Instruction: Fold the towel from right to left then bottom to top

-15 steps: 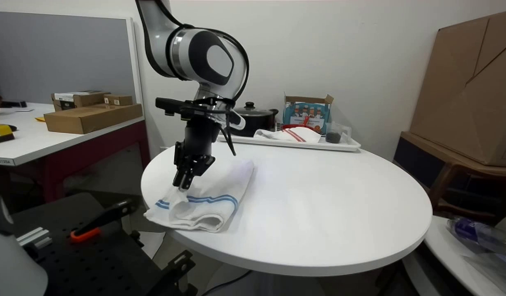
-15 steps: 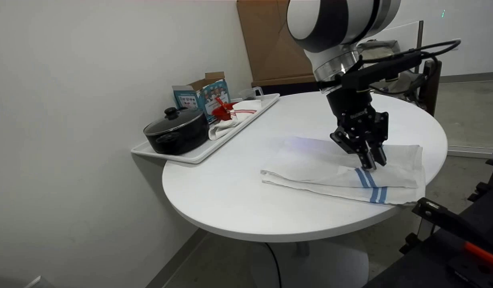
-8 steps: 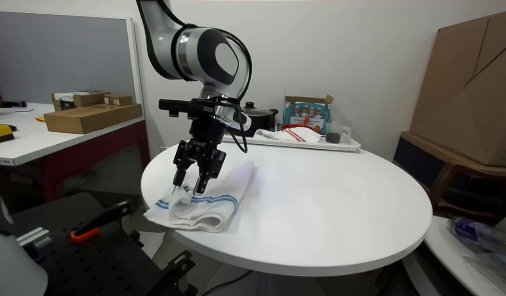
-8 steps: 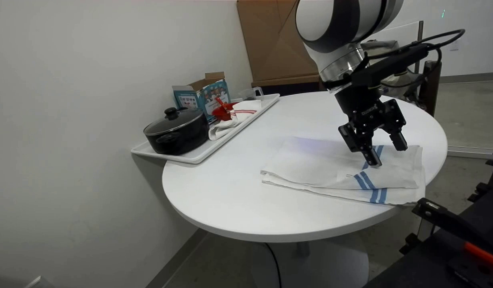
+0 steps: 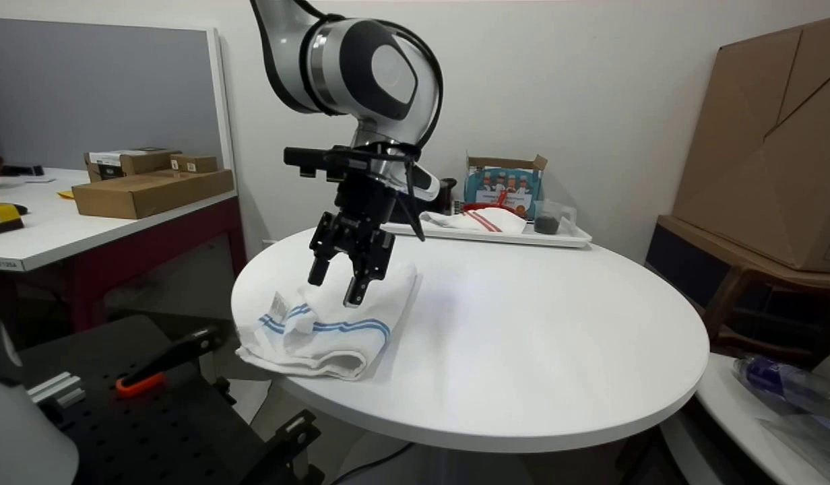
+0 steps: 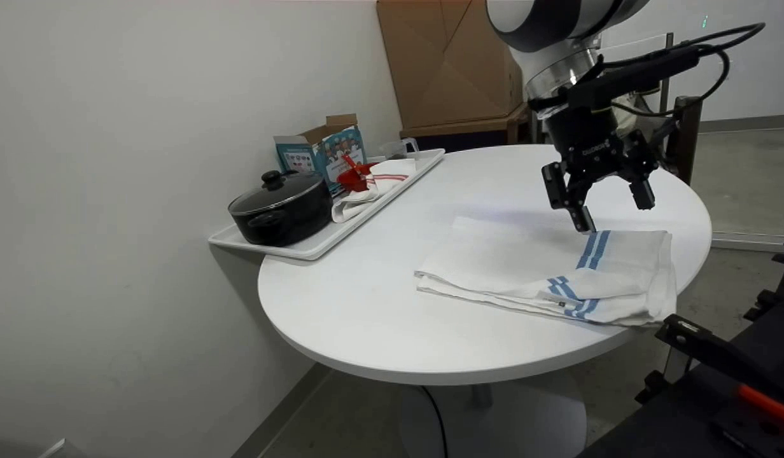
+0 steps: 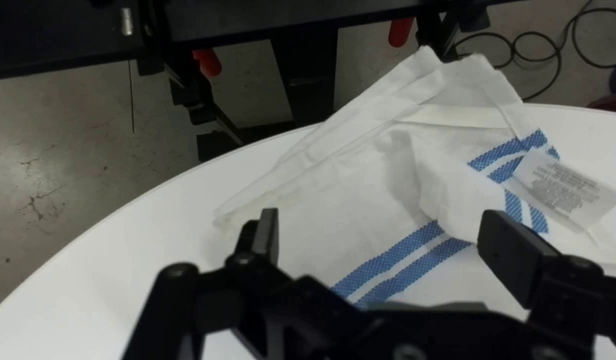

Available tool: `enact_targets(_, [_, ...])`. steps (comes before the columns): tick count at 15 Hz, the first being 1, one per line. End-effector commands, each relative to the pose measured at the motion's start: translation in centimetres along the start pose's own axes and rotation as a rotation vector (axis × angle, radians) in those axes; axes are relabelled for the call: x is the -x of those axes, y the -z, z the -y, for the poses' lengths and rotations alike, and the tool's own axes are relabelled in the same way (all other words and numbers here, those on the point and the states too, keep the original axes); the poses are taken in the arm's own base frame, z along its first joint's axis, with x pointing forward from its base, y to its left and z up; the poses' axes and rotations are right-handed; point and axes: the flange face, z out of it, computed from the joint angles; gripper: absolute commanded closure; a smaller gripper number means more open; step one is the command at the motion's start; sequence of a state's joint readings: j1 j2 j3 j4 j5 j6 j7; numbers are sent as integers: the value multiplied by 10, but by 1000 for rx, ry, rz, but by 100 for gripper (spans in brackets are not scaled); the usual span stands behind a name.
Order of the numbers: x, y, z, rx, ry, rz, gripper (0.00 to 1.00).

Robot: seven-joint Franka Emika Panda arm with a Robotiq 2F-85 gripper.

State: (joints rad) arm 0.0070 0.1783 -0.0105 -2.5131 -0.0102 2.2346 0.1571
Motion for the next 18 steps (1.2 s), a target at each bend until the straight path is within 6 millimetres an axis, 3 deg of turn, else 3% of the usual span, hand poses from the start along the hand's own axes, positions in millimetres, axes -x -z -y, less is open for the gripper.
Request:
enact_targets(1, [7,11,-44,-81,-118,-44,0])
enact_targets(4, [3,3,-75,-109,-200,-110,0])
enact_targets(7, [-2,-13,-90,-110,-235,-144,0])
enact_targets(14, [-2,-57,-72,-72,-186,-135,0])
enact_targets(15, [-1,-64,-70,-64,-179,-133,4])
enact_targets(16, [-1,-69,-69,-60,-172,-136,28])
enact_targets(18, [-1,-76,-68,-49,-164,-141,31])
